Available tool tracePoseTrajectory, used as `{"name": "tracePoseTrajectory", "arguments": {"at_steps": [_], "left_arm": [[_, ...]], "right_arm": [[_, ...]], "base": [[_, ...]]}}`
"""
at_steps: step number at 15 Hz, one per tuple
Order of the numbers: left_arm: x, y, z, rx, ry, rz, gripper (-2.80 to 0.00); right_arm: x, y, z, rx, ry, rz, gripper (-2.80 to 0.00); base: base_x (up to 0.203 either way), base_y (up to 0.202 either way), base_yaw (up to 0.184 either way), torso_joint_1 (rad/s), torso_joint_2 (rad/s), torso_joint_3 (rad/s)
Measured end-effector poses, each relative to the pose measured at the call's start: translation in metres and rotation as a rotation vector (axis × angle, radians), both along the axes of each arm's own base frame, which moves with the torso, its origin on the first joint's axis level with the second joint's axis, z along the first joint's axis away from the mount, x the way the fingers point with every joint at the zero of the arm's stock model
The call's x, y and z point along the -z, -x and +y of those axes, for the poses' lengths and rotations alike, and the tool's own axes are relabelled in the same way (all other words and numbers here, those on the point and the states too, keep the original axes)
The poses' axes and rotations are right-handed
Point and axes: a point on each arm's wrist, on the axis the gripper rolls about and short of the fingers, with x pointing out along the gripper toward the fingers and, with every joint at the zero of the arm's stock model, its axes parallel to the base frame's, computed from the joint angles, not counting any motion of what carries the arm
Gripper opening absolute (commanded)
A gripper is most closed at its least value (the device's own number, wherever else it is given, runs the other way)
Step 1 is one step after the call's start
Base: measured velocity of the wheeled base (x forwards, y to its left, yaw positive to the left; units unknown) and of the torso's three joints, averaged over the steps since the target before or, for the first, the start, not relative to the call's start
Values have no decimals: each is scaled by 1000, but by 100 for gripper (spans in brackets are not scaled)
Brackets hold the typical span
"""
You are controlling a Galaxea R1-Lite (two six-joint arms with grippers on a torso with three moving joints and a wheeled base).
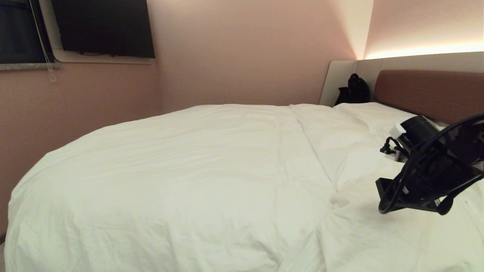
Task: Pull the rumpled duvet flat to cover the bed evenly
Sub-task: Flatten the corners of the folded blanket
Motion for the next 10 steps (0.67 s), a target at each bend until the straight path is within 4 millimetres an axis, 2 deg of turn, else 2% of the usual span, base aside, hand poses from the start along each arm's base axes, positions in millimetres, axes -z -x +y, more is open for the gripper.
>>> {"name": "tracePoseTrajectory", "arguments": {"at_steps": [5,7,8,10], "left_arm": [[0,0,0,0,0,-1,-280],[0,0,0,0,0,-1,-280],[0,0,0,0,0,-1,-280],[0,0,0,0,0,0,-280]], "right_arm": [[5,12,-33,150,-41,35,-280],[4,13,-37,156,-53,34,-280],[6,15,-42,169,-59,38,0],[13,19,-59,213,-73,54,0]], "base": [[0,0,0,0,0,0],[0,0,0,0,0,0],[0,0,0,0,0,0],[0,0,0,0,0,0]]}}
